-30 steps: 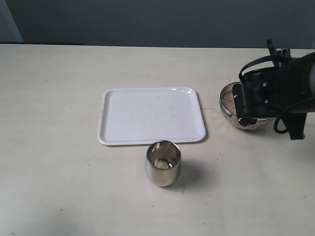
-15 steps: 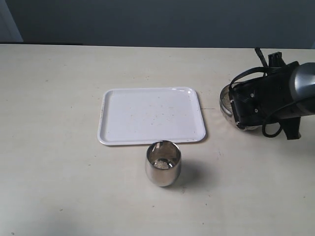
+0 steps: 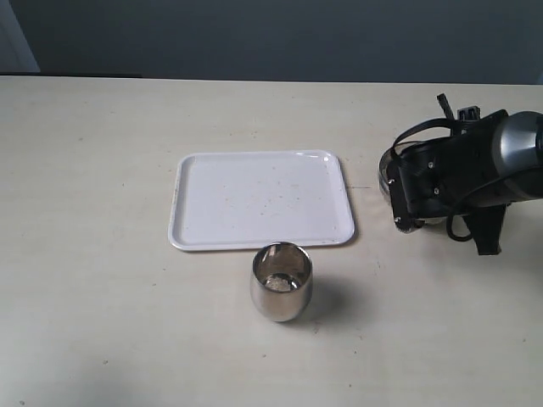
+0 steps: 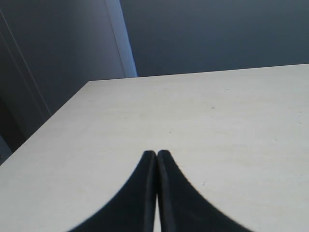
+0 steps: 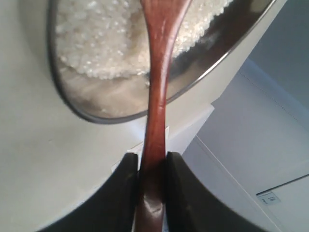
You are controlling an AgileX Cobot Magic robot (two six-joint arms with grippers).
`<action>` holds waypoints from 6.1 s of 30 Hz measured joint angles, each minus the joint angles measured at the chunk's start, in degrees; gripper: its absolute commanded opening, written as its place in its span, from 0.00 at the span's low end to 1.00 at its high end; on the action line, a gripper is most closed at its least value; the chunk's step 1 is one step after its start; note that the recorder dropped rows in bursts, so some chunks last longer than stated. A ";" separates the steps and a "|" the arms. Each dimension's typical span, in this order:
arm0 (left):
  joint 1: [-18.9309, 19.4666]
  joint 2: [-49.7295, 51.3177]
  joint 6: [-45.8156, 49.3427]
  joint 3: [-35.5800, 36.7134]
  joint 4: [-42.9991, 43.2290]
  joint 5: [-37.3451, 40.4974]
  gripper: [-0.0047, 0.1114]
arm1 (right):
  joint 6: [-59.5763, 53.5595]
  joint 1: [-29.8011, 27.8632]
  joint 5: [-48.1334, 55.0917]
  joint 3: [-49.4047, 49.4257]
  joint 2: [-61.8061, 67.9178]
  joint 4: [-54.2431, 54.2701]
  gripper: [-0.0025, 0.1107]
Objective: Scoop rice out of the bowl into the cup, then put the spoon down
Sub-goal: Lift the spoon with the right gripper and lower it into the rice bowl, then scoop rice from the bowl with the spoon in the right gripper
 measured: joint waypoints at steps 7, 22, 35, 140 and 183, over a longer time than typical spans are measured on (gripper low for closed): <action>0.00 0.00 0.00 0.00 0.00 0.00 0.04 | 5.17 0.00 -0.80 0.00 0.00 2.34 0.02; 0.00 0.00 0.00 0.00 0.00 0.00 0.04 | 8.67 -6.48 -7.68 0.00 -4.61 18.29 0.02; 0.00 0.00 0.00 0.00 0.00 0.00 0.04 | 7.85 -6.61 -5.22 -3.53 -5.20 15.53 0.02; 0.00 0.00 0.00 0.00 0.00 0.00 0.04 | -6.80 -5.60 -5.76 -7.97 1.94 28.77 0.02; 0.00 0.00 0.00 0.00 0.00 0.00 0.04 | -24.44 -14.12 -1.98 -15.71 3.59 48.45 0.02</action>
